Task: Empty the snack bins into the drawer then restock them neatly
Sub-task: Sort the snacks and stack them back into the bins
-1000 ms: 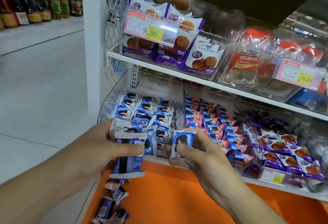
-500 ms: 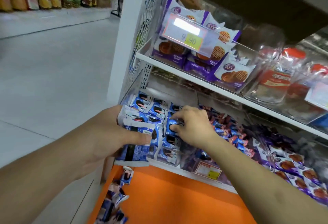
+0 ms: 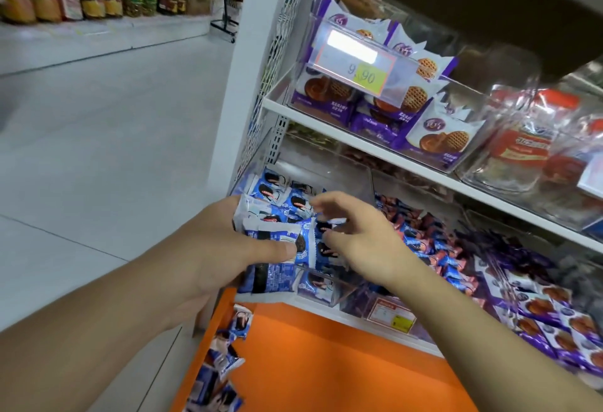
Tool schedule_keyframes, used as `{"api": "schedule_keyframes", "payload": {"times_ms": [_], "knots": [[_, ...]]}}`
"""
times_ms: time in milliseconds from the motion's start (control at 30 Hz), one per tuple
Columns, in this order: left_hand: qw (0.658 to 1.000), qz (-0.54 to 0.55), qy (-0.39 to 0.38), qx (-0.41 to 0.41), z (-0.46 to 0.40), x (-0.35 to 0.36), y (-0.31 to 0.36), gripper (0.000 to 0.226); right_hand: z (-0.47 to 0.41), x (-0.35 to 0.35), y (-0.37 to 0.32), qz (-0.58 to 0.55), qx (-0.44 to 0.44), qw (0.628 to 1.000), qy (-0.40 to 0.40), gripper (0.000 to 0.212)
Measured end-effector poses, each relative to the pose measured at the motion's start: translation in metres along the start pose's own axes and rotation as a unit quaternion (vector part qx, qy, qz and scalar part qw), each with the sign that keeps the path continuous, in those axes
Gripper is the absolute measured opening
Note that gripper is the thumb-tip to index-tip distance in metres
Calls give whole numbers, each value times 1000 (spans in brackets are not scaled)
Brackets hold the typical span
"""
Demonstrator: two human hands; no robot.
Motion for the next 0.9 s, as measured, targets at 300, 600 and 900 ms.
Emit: {"api": "schedule_keyframes", "payload": {"times_ms": [300, 600, 900], "knots": [[1000, -4, 14, -11, -4, 3, -8, 35, 28, -6, -16, -117, 8, 993, 33, 16], [998, -7, 38, -42, -14, -6, -20, 38, -6, -10, 19, 198, 50, 979, -17, 13], [997, -46, 34, -51, -22, -5, -28, 60, -25, 15, 41, 489, -8, 862, -135, 20]]}}
Point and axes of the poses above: each hand's wrist, its own z-axis away from the middle knuckle, its own x-axis out of the palm, y = z × x, the point moved 9 cm from there along -z, towards the middle knuckle, and after that the axes turned 13 degrees about -z, right-handed, at the moved point
